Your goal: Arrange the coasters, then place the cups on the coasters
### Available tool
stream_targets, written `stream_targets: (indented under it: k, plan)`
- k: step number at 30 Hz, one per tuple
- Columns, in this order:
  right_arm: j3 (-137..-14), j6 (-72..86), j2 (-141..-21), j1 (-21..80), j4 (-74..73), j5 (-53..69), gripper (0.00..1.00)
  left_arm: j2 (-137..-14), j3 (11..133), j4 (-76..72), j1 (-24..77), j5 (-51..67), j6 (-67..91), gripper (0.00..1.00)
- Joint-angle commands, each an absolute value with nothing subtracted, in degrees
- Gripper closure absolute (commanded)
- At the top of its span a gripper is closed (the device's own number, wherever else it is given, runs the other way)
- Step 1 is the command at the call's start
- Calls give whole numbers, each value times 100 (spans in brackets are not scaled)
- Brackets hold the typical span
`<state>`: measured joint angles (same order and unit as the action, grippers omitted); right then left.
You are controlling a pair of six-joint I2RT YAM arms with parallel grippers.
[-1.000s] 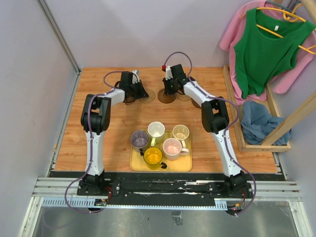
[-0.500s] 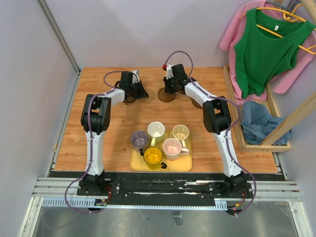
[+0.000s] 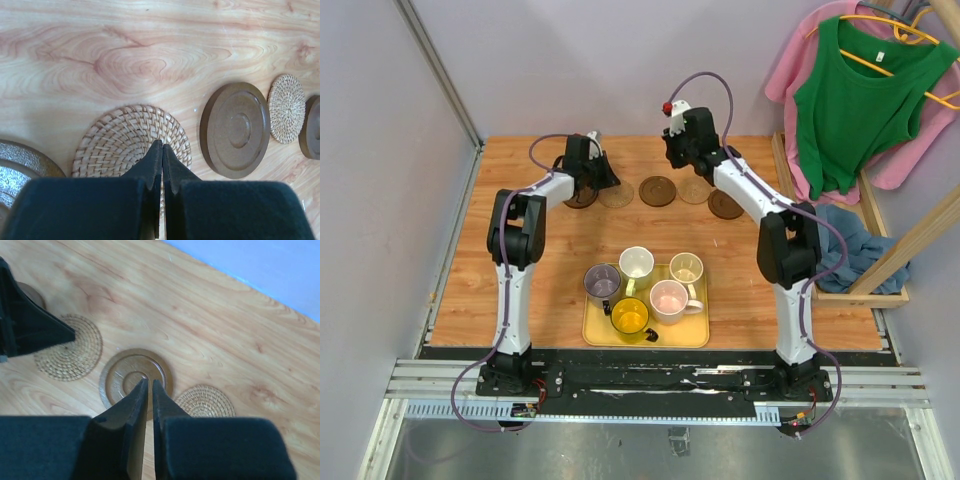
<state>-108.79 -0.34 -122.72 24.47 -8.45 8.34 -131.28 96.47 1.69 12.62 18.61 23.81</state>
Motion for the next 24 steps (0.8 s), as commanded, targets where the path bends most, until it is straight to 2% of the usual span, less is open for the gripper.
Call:
stream_targets:
  k: [1, 15, 24]
  plan:
    - [-10544, -211, -12447, 2389, -1124, 232, 92, -13343, 9937, 314, 1240, 1715, 2376, 99]
    - [-10481, -138, -12812, 2101, -1259, -297, 94, -12548, 9083, -143, 1213, 2340, 2360, 99]
    - [-10492, 48, -13058, 1903, -1364, -26, 95, -12366, 8678, -235, 1239, 2480, 2371, 100]
